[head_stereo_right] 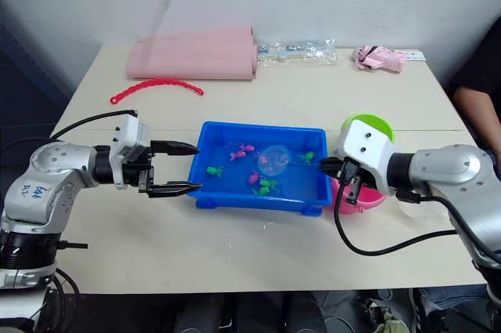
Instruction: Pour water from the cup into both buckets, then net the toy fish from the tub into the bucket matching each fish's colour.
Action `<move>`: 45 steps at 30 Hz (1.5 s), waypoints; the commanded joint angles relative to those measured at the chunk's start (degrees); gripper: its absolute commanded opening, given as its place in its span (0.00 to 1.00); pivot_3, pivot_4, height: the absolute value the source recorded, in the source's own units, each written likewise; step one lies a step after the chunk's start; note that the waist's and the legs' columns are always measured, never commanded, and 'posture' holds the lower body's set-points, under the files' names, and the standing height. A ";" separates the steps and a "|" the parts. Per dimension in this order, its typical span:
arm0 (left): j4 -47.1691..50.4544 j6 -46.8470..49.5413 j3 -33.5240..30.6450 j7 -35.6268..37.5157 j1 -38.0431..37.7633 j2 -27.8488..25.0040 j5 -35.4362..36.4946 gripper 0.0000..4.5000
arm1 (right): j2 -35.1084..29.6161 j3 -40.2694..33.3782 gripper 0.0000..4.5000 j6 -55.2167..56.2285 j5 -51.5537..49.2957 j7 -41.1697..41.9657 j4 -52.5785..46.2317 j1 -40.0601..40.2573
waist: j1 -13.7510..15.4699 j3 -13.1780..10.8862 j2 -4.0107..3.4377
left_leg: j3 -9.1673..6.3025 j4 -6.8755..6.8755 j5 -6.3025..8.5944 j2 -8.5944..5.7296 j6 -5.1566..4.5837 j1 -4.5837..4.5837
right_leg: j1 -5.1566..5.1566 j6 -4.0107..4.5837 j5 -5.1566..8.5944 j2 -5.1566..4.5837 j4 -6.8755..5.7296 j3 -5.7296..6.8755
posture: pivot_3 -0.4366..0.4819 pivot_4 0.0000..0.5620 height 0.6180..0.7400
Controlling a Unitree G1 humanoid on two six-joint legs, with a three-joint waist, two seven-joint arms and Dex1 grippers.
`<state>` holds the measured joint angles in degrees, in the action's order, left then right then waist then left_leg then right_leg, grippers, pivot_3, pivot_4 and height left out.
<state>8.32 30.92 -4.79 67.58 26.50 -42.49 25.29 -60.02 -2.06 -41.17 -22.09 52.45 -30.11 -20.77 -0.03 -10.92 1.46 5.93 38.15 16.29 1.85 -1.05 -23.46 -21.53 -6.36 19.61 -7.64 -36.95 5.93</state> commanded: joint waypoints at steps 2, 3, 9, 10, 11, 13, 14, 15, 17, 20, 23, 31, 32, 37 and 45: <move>2.72 2.50 -2.01 1.13 -1.05 -1.74 4.38 0.99 | 0.65 1.70 0.00 5.79 4.34 -1.11 1.05 0.92 | -0.02 0.00 0.00 | 0.00 -0.02 0.00 0.00 0.00 0.00 | 0.00 0.00 0.00 0.00 -0.01 0.00 | 0.48 0.27 0.98; 3.09 3.05 -1.99 1.52 -1.40 -2.20 5.08 0.99 | 0.82 2.48 0.00 6.94 5.25 -1.17 1.51 1.20 | -0.03 0.00 0.00 | 0.00 -0.04 0.00 0.01 0.01 0.00 | 0.00 0.00 0.00 0.03 0.00 0.01 | 0.48 0.27 0.98; 3.46 3.20 -1.71 1.49 -1.82 -3.53 6.04 0.99 | 1.92 5.00 0.00 10.93 8.69 -0.95 3.56 2.65 | -0.03 0.00 0.00 | 0.03 -0.07 -0.01 0.01 0.02 0.00 | -0.01 0.00 0.00 0.03 0.02 0.00 | 0.48 0.27 0.98; 3.45 3.00 -1.57 1.59 -1.82 -3.75 5.99 0.99 | 2.08 5.14 0.00 11.25 8.96 -0.82 3.74 2.77 | -0.03 0.00 0.00 | 0.03 -0.07 -0.01 0.01 0.02 0.01 | 0.00 0.00 0.00 0.03 0.02 0.00 | 0.48 0.27 0.98; 3.47 2.87 -1.44 1.71 -1.86 -3.98 5.96 0.99 | 2.20 5.23 0.00 11.50 9.16 -0.69 3.83 2.85 | 0.01 0.00 0.00 | 0.04 -0.07 -0.01 0.01 0.02 0.01 | -0.01 0.00 0.00 0.03 0.02 0.00 | 0.48 0.27 0.98; 3.46 2.36 -1.04 2.16 -1.99 -4.45 5.65 0.99 | 2.62 5.75 0.00 12.07 9.69 -0.46 4.21 2.79 | 0.03 0.00 0.00 | 0.03 -0.06 -0.01 0.00 0.02 0.00 | 0.00 0.00 0.00 0.02 0.02 0.00 | 0.48 0.27 0.98; 3.38 2.08 -0.96 2.08 -2.04 -4.53 5.40 0.99 | 2.85 6.16 0.00 12.50 10.06 -0.40 4.48 2.68 | 0.02 0.00 0.00 | 0.04 -0.06 -0.01 -0.01 0.01 0.01 | 0.00 0.00 0.00 0.02 0.03 0.00 | 0.48 0.27 0.98; 3.31 1.88 -0.91 1.98 -2.06 -4.57 5.25 0.99 | 3.04 6.40 0.00 12.81 10.37 -0.32 4.69 2.61 | 0.01 0.00 0.00 | 0.04 -0.06 -0.01 -0.01 0.01 0.01 | 0.00 0.00 0.00 0.02 0.03 0.00 | 0.48 0.27 0.98; 2.88 1.49 -0.90 1.45 -1.97 -4.49 4.86 0.99 | 3.85 7.37 0.00 13.41 11.00 -0.22 5.40 2.05 | -0.01 0.00 0.00 | 0.03 -0.06 -0.01 0.00 0.02 0.01 | 0.00 0.00 0.00 0.03 0.03 0.00 | 0.48 0.27 0.98; 2.40 0.98 -0.91 0.96 -1.82 -4.49 4.55 0.99 | 5.09 8.74 0.00 14.18 12.03 0.10 6.36 1.09 | -0.03 0.00 0.00 | 0.04 -0.06 -0.01 0.01 0.02 0.01 | 0.00 0.00 0.00 0.04 0.02 0.00 | 0.48 0.27 0.98; 2.25 0.59 -0.91 0.73 -1.97 -4.72 4.33 0.99 | 6.58 10.06 0.00 14.42 12.53 0.39 7.28 -0.15 | -0.04 0.00 0.00 | 0.04 -0.07 -0.01 0.01 0.02 0.01 | -0.01 0.00 0.00 0.05 0.03 0.00 | 0.48 0.27 0.98; 1.91 0.26 -1.90 0.29 -2.84 -5.37 4.09 0.99 | 10.17 14.06 0.00 14.50 14.94 0.61 8.70 -3.39 | -0.05 0.00 -0.01 | 0.04 -0.07 -0.01 0.01 0.02 0.01 | -0.01 0.00 0.00 0.05 0.02 0.00 | 0.48 0.27 0.98; 1.90 0.29 -1.96 0.37 -2.97 -5.59 4.12 0.99 | 10.46 14.44 0.00 14.70 15.42 0.51 8.95 -3.73 | -0.07 0.00 -0.01 | 0.04 -0.07 -0.01 0.01 0.02 0.01 | -0.01 0.00 0.00 0.05 0.02 0.01 | 0.48 0.27 0.98; 0.11 -1.10 -2.28 1.43 -4.03 -7.86 3.39 0.99 | 13.94 16.46 0.00 14.13 16.88 0.03 11.65 -7.50 | -0.17 -0.01 -0.02 | 0.06 -0.07 -0.01 0.02 0.02 0.02 | -0.03 0.00 0.00 0.05 0.01 0.00 | 0.48 0.27 0.98; -3.56 -2.74 -2.62 1.98 -3.23 -10.15 2.70 0.99 | 19.24 19.26 0.00 14.57 19.03 -0.12 14.85 -11.30 | -0.15 -0.02 -0.03 | 0.07 -0.09 -0.01 0.02 0.03 0.01 | -0.05 0.01 0.00 0.06 0.01 0.00 | 0.48 0.27 0.98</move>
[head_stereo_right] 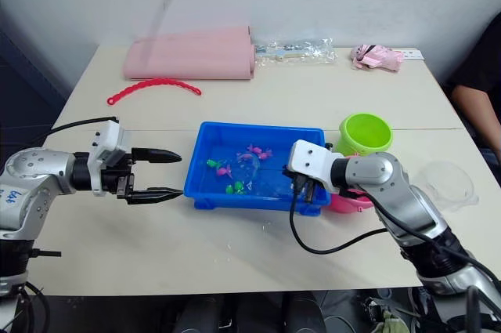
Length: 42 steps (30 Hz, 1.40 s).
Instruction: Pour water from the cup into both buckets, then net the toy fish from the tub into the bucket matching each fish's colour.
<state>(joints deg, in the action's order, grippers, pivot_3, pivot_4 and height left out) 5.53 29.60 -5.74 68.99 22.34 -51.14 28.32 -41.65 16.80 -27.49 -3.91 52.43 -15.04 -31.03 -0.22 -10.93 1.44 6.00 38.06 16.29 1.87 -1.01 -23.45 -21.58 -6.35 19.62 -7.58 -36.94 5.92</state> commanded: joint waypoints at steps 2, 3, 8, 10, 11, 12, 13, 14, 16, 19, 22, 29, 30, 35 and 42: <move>-1.44 -1.72 -1.68 0.59 1.16 -1.82 -0.44 0.99 | 1.61 0.76 0.00 1.04 1.16 0.03 0.17 -1.39 | 0.06 0.00 0.00 | -0.01 0.00 0.00 -0.01 0.00 0.00 | 0.00 0.00 0.00 -0.01 0.00 0.01 | 0.48 0.27 0.98; -1.78 -1.87 -1.72 0.66 1.26 -2.06 -0.48 0.99 | 2.07 0.85 0.00 0.83 1.09 0.11 0.25 -1.60 | 0.04 0.00 0.00 | 0.00 0.00 0.00 -0.01 0.00 0.00 | 0.00 0.00 0.00 -0.01 0.00 0.00 | 0.48 0.27 0.98; -3.11 -2.37 -2.09 1.42 1.35 -3.33 -0.57 0.99 | 4.00 1.67 0.00 0.79 1.52 0.51 0.81 -2.47 | -0.04 0.00 0.00 | 0.00 -0.01 0.00 0.01 0.00 0.00 | -0.02 0.00 0.00 0.02 -0.02 0.01 | 0.48 0.27 0.98; -3.43 -2.53 -2.03 1.89 1.16 -3.98 -0.73 0.99 | 4.69 1.90 0.00 0.63 1.49 0.69 0.84 -2.63 | -0.05 0.00 0.00 | 0.00 -0.01 0.00 0.01 0.01 -0.01 | -0.03 0.00 0.00 0.02 -0.02 0.00 | 0.48 0.27 0.98; -3.74 -2.74 -2.09 2.30 0.95 -4.48 -0.88 0.99 | 5.10 2.02 0.00 0.39 1.31 0.82 0.73 -2.74 | -0.06 0.00 0.00 | 0.01 -0.01 0.01 0.01 0.01 -0.01 | -0.03 0.00 0.00 0.01 -0.01 0.00 | 0.48 0.27 0.98; -3.97 -2.91 -2.10 2.56 0.82 -4.84 -0.97 0.99 | 5.38 2.09 0.00 0.23 1.20 0.93 0.68 -2.81 | -0.06 0.00 0.00 | 0.01 -0.02 0.01 0.01 0.01 -0.01 | -0.03 0.00 0.00 0.01 -0.01 0.00 | 0.48 0.27 0.98; -4.33 -3.16 -2.17 2.84 0.69 -5.23 -1.07 0.99 | 5.77 2.12 0.00 -0.07 1.03 0.99 0.63 -2.94 | -0.06 0.00 -0.01 | 0.01 -0.02 0.01 0.00 0.01 -0.01 | -0.03 0.00 0.00 0.01 -0.01 0.00 | 0.48 0.27 0.98; -4.59 -3.34 -2.19 3.00 0.64 -5.46 -1.12 0.99 | 6.05 2.11 0.00 -0.28 0.96 1.04 0.63 -3.04 | -0.06 0.00 0.00 | 0.02 -0.02 0.01 0.00 0.01 -0.01 | -0.03 0.00 0.00 0.01 -0.01 0.00 | 0.48 0.27 0.98; -5.05 -3.68 -2.23 3.17 0.71 -5.72 -1.32 0.99 | 6.54 2.26 0.00 -0.38 1.10 1.15 0.83 -3.27 | -0.07 0.00 -0.01 | 0.02 -0.03 0.01 0.01 0.01 -0.01 | -0.03 0.00 0.00 0.02 -0.01 0.00 | 0.48 0.27 0.98; -5.55 -4.08 -2.29 3.34 0.92 -5.80 -1.65 0.99 | 7.17 2.81 0.00 -0.01 1.66 1.21 1.40 -3.56 | -0.07 -0.01 -0.01 | 0.02 -0.03 0.01 0.00 0.01 -0.01 | -0.03 0.00 0.00 0.01 -0.01 0.00 | 0.48 0.27 0.98; -5.49 -4.16 -2.20 3.49 1.05 -5.80 -1.67 0.99 | 8.18 3.36 0.00 0.09 1.97 0.96 2.28 -3.90 | -0.10 -0.01 -0.01 | 0.02 -0.03 0.01 0.01 0.01 -0.01 | -0.04 0.00 0.00 0.01 -0.01 0.00 | 0.48 0.27 0.98; -3.13 -3.39 -1.42 3.08 1.51 -5.57 -1.43 0.99 | 9.84 4.48 0.00 1.03 3.78 0.32 4.47 -4.10 | -0.15 -0.01 -0.01 | 0.03 -0.03 0.01 0.01 0.01 -0.01 | -0.05 0.00 0.00 0.02 -0.02 -0.01 | 0.48 0.27 0.98; -2.84 -3.39 -1.24 3.10 1.61 -5.56 -1.50 0.99 | 10.02 4.62 0.00 1.17 3.97 0.27 4.70 -4.10 | -0.17 -0.01 -0.01 | 0.03 -0.03 0.01 0.01 0.01 -0.01 | -0.05 0.00 0.00 0.02 -0.02 -0.01 | 0.48 0.27 0.98; -2.11 -3.28 -0.46 3.47 2.67 -5.37 -1.51 0.99 | 10.99 5.12 0.00 1.74 4.77 -0.10 5.65 -4.27 | -0.17 -0.01 -0.01 | 0.03 -0.03 0.01 0.00 0.01 -0.01 | -0.05 0.00 0.00 0.01 -0.02 -0.01 | 0.48 0.27 0.98; -5.01 -4.51 1.00 4.75 5.76 -5.17 -2.71 0.99 | 13.02 2.33 0.00 -4.00 0.66 0.18 2.99 -3.95 | -0.18 -0.01 -0.01 | 0.03 -0.03 0.01 0.00 0.02 -0.01 | -0.05 0.00 0.00 0.03 -0.04 -0.02 | 0.48 0.27 0.98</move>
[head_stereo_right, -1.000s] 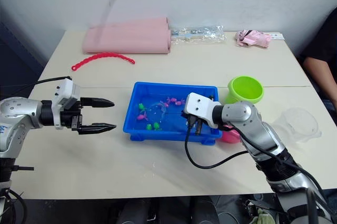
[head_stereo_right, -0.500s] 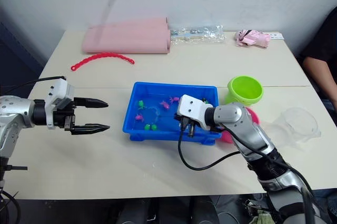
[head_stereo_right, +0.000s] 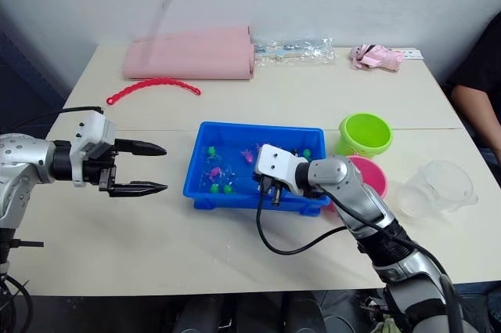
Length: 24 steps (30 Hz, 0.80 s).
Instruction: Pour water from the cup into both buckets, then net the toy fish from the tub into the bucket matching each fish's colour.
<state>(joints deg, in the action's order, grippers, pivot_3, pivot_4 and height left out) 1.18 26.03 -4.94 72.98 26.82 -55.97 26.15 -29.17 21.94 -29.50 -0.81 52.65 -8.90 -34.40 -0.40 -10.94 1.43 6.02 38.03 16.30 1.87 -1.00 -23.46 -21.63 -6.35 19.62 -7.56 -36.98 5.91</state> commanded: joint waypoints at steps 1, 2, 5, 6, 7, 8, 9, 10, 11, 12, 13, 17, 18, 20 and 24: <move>-1.01 -1.16 0.39 0.97 1.65 -0.24 -0.75 0.99 | 0.62 -3.65 0.00 -3.48 -3.63 0.11 -3.89 -0.43 | 0.00 0.00 0.00 | 0.00 0.00 0.00 0.00 0.00 0.00 | 0.00 0.00 0.00 0.00 0.00 0.00 | 0.48 0.27 0.98; -1.30 -1.36 0.55 1.13 1.94 -0.19 -0.89 0.99 | 0.65 -4.22 0.00 -4.60 -4.49 0.20 -4.43 -0.35 | -0.04 0.00 0.00 | 0.00 0.00 0.00 0.00 0.00 0.00 | 0.00 0.00 0.00 0.01 0.00 0.00 | 0.48 0.27 0.98; -2.45 -2.02 1.30 1.65 3.12 0.24 -1.12 0.99 | 0.17 -6.79 0.00 -8.87 -7.44 0.21 -6.80 0.03 | -0.01 0.00 0.00 | 0.00 -0.01 0.00 0.02 0.00 -0.01 | -0.02 0.00 0.00 0.03 0.00 0.01 | 0.48 0.27 0.98; -2.72 -2.18 1.50 1.79 3.41 0.40 -1.18 0.99 | -0.02 -7.43 0.00 -9.92 -8.15 0.12 -7.46 0.16 | 0.02 0.00 -0.01 | 0.00 -0.01 0.00 0.02 0.00 -0.01 | -0.02 0.00 0.00 0.02 0.00 0.00 | 0.48 0.27 0.98; -2.92 -2.38 1.76 1.90 3.67 0.71 -1.24 0.99 | -0.24 -8.43 0.00 -11.43 -9.17 -0.09 -8.40 0.47 | 0.04 0.00 0.00 | 0.01 -0.01 0.00 0.01 0.00 -0.01 | -0.02 0.01 0.00 0.01 0.00 0.00 | 0.48 0.27 0.98; -3.07 -2.53 1.93 2.00 3.86 0.94 -1.31 0.99 | -0.40 -9.11 0.00 -12.57 -9.94 -0.30 -9.09 0.67 | 0.07 0.00 0.00 | 0.01 -0.01 0.00 0.01 0.00 -0.01 | -0.02 0.00 0.00 0.01 0.00 0.00 | 0.48 0.27 0.98; -3.17 -2.69 2.17 2.17 4.10 1.33 -1.32 0.99 | -0.75 -9.92 0.00 -13.75 -10.72 -0.52 -10.02 1.06 | 0.09 0.00 0.00 | 0.01 -0.01 0.00 0.01 0.00 -0.01 | -0.02 0.00 0.00 0.01 0.00 0.01 | 0.48 0.27 0.98; -3.27 -2.81 2.35 2.31 4.29 1.60 -1.33 0.99 | -1.05 -10.44 0.00 -14.62 -11.33 -0.74 -10.71 1.32 | 0.11 0.00 0.00 | 0.00 -0.01 0.00 0.01 0.00 -0.01 | -0.02 0.00 0.00 0.02 0.00 0.01 | 0.48 0.27 0.98; -3.42 -2.78 2.58 2.31 4.76 2.18 -1.12 0.99 | -1.55 -11.31 0.00 -15.70 -12.14 -1.01 -11.73 1.83 | 0.13 0.00 0.00 | 0.01 -0.01 0.00 0.00 0.00 -0.01 | -0.02 0.00 0.00 0.01 0.00 0.00 | 0.48 0.27 0.98; -3.53 -2.73 2.73 2.30 5.10 2.59 -0.99 0.99 | -1.92 -11.90 0.00 -16.46 -12.75 -1.24 -12.44 2.18 | 0.13 0.00 0.00 | 0.00 -0.01 0.00 0.00 0.00 -0.02 | -0.02 0.00 0.00 0.01 0.00 0.00 | 0.48 0.27 0.98; -3.68 -2.34 2.81 2.17 5.75 3.31 -0.57 0.99 | -2.45 -12.86 0.00 -17.42 -13.58 -1.48 -13.47 2.72 | 0.15 0.00 0.00 | 0.01 -0.01 0.00 0.00 0.00 -0.02 | -0.02 0.00 0.00 0.00 0.01 0.00 | 0.48 0.27 0.98; -3.94 -0.57 3.05 1.99 8.28 6.23 0.75 0.99 | -5.08 -16.54 0.00 -19.90 -16.50 -2.13 -17.56 5.09 | 0.39 0.00 0.00 | -0.02 0.00 0.01 -0.02 -0.01 -0.05 | -0.01 0.00 0.00 0.00 0.01 0.02 | 0.48 0.27 0.98; -3.99 0.08 3.12 1.75 9.11 7.22 1.20 0.99 | -6.14 -17.90 0.00 -20.24 -17.03 -2.37 -18.77 6.11 | 0.32 0.00 0.00 | -0.02 0.00 0.01 -0.04 -0.01 -0.05 | -0.01 0.00 0.00 -0.02 0.01 0.02 | 0.48 0.27 0.98; -4.12 1.27 3.29 1.20 10.59 9.11 1.96 0.99 | -8.09 -20.87 0.00 -20.97 -18.08 -2.94 -21.05 8.24 | 0.46 0.00 0.00 | -0.02 0.00 0.01 -0.03 -0.01 -0.04 | 0.00 0.00 0.00 -0.01 0.01 0.02 | 0.48 0.27 0.98; -4.73 3.30 4.80 0.40 13.42 13.15 2.18 0.99 | -11.80 -28.82 0.00 -23.24 -21.39 -4.23 -26.49 13.29 | 0.58 0.00 0.00 | -0.04 0.00 0.01 -0.06 -0.02 -0.06 | 0.01 -0.01 0.00 -0.01 0.04 0.03 | 0.48 0.27 0.98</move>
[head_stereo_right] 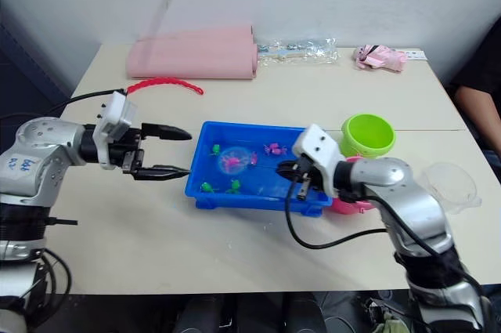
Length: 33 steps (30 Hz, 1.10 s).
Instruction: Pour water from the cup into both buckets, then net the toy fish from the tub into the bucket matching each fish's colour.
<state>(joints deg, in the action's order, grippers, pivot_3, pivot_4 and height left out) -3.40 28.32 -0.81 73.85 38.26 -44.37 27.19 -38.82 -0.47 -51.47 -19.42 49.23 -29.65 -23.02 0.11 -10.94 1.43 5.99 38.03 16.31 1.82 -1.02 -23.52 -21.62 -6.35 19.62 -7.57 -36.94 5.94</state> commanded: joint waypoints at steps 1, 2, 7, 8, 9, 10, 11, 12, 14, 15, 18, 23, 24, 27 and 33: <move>-0.47 1.36 1.26 -0.49 2.78 2.77 1.09 0.99 | -3.27 -9.45 0.00 -2.23 -3.87 -0.99 -7.68 3.77 | 0.06 0.00 0.00 | 0.00 0.00 0.00 0.00 0.00 0.00 | 0.01 0.00 0.00 0.00 0.00 0.00 | 0.48 0.27 0.98; -0.78 1.79 1.65 -0.42 3.47 3.79 1.30 0.99 | -4.23 -12.22 0.00 -3.08 -4.89 -1.04 -9.39 5.47 | 0.12 0.00 0.00 | 0.00 0.00 0.00 0.02 0.00 0.01 | 0.01 0.00 0.00 0.03 0.01 0.00 | 0.48 0.27 0.98; -2.97 1.42 3.94 2.00 6.05 7.53 1.07 0.99 | -7.49 -28.71 0.00 -7.51 -11.90 0.02 -17.81 14.37 | 0.33 0.00 0.00 | 0.01 0.01 0.00 0.03 0.00 0.05 | 0.06 0.00 0.00 0.07 0.02 -0.02 | 0.48 0.27 0.98; -3.30 0.79 4.40 2.25 6.27 8.06 0.64 0.99 | -7.92 -31.72 0.00 -8.20 -13.14 0.28 -19.20 15.89 | 0.51 0.00 -0.01 | 0.02 0.00 0.00 0.03 0.00 0.06 | 0.06 0.00 0.00 0.06 0.01 -0.02 | 0.48 0.27 0.98; -3.87 0.26 4.81 2.35 6.72 8.80 0.32 0.99 | -8.41 -34.67 0.00 -8.74 -14.17 0.58 -20.42 17.48 | 0.59 0.00 -0.01 | -0.01 0.00 -0.01 0.02 0.00 0.06 | 0.06 0.00 0.00 0.06 0.00 -0.01 | 0.48 0.27 0.98; -4.35 0.08 5.08 2.24 7.19 9.54 0.23 0.99 | -8.82 -37.22 0.00 -9.26 -14.84 0.64 -21.47 19.08 | 0.59 0.00 -0.01 | 0.03 0.00 -0.01 0.04 0.00 0.09 | 0.07 0.00 0.00 0.08 0.01 -0.05 | 0.48 0.27 0.98; -4.80 -0.13 5.31 2.02 7.72 10.43 0.18 0.99 | -9.22 -39.92 0.00 -9.82 -15.12 0.64 -22.42 20.99 | 0.82 0.00 -0.01 | 0.02 0.00 -0.01 0.03 0.00 0.10 | 0.08 0.00 0.00 0.08 -0.01 -0.04 | 0.48 0.27 0.98; -5.16 -0.30 5.43 1.90 8.10 11.07 0.09 0.99 | -9.60 -41.80 0.00 -10.10 -15.58 0.45 -22.99 22.41 | 1.00 0.00 0.00 | -0.01 0.01 -0.02 0.02 -0.02 0.09 | 0.11 0.00 0.00 0.06 0.00 -0.03 | 0.48 0.27 0.98; -5.36 -0.75 5.85 1.80 8.60 12.42 -0.02 0.99 | -9.69 -46.94 0.00 -11.03 -16.11 0.25 -24.06 25.85 | 1.28 0.00 0.00 | 0.01 0.02 -0.02 0.01 -0.03 0.12 | 0.15 -0.02 -0.01 0.05 0.03 -0.04 | 0.48 0.27 0.98; -5.18 -0.83 6.11 1.89 8.68 13.01 -0.02 0.99 | -9.60 -49.66 0.00 -11.35 -16.20 0.24 -24.42 27.71 | 1.30 0.00 0.00 | 0.01 0.02 -0.02 -0.01 -0.04 0.13 | 0.15 -0.02 -0.01 0.04 0.03 -0.05 | 0.48 0.27 0.98; -5.18 -0.43 6.58 1.60 8.97 14.32 -0.03 0.99 | -9.15 -57.01 0.00 -11.14 -14.92 0.59 -24.96 33.64 | 1.45 0.01 0.00 | 0.00 0.03 -0.02 -0.02 -0.06 0.13 | 0.17 -0.05 -0.03 0.03 0.03 -0.07 | 0.48 0.27 0.98; -6.99 -1.08 6.12 -0.12 9.92 16.10 -0.82 0.99 | -8.74 -61.87 0.00 -7.12 -12.14 0.64 -25.19 41.57 | 1.40 0.01 -0.01 | -0.02 0.03 -0.03 -0.03 -0.07 0.14 | 0.20 -0.06 -0.03 0.04 0.05 -0.07 | 0.48 0.27 0.98; -7.21 -1.50 6.13 -0.35 10.01 16.43 -1.04 0.99 | -8.69 -62.29 0.00 -5.66 -10.79 0.45 -25.25 43.18 | 1.38 0.01 0.00 | -0.02 0.03 -0.03 -0.04 -0.07 0.15 | 0.20 -0.06 -0.03 0.04 0.06 -0.08 | 0.48 0.27 0.98; -7.29 -2.80 6.25 -0.46 9.85 16.92 -1.60 0.99 | -8.65 -62.53 0.00 -1.99 -8.02 -0.36 -25.06 46.18 | 1.19 0.01 -0.01 | 0.02 0.01 -0.03 -0.03 -0.07 0.21 | 0.21 -0.06 -0.03 0.05 0.08 -0.12 | 0.48 0.27 0.98; -6.30 -4.75 6.90 -0.17 9.03 16.98 -2.36 0.99 | -9.01 -59.06 0.00 15.56 5.49 0.69 -22.87 54.70 | 1.34 0.01 -0.01 | 0.04 0.01 -0.03 -0.04 -0.06 0.21 | 0.20 -0.06 -0.03 0.05 0.12 -0.13 | 0.48 0.27 0.98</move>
<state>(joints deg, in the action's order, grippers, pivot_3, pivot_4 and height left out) -11.74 24.77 5.87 73.46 47.02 -27.47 25.16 -47.47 -59.94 -42.12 -18.65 49.45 -52.80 30.29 1.45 -10.93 1.42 6.02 38.05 16.27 1.76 -1.08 -23.31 -21.42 -6.41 19.59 -7.52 -36.80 5.81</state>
